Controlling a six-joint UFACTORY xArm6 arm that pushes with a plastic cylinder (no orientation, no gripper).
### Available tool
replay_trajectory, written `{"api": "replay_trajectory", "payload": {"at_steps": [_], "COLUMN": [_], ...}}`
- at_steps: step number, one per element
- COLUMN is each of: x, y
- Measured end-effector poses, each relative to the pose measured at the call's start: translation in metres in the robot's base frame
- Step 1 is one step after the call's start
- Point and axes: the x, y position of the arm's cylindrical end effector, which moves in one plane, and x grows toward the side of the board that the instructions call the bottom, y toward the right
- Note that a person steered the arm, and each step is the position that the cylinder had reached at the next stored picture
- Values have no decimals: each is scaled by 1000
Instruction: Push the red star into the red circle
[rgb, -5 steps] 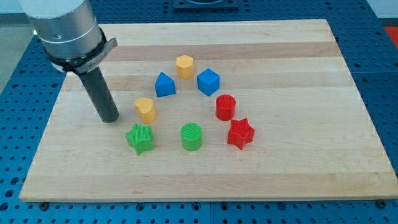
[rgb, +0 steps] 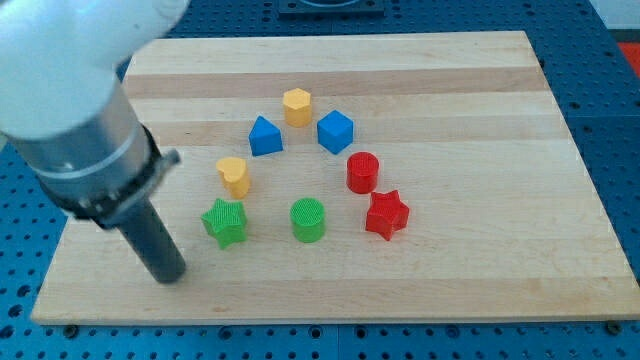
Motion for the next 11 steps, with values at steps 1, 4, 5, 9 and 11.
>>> {"api": "replay_trajectory", "payload": {"at_steps": [1,4,5,9,11], "x": [23,11,-10,-59,-84], "y": [39,129,166,230,217]}}
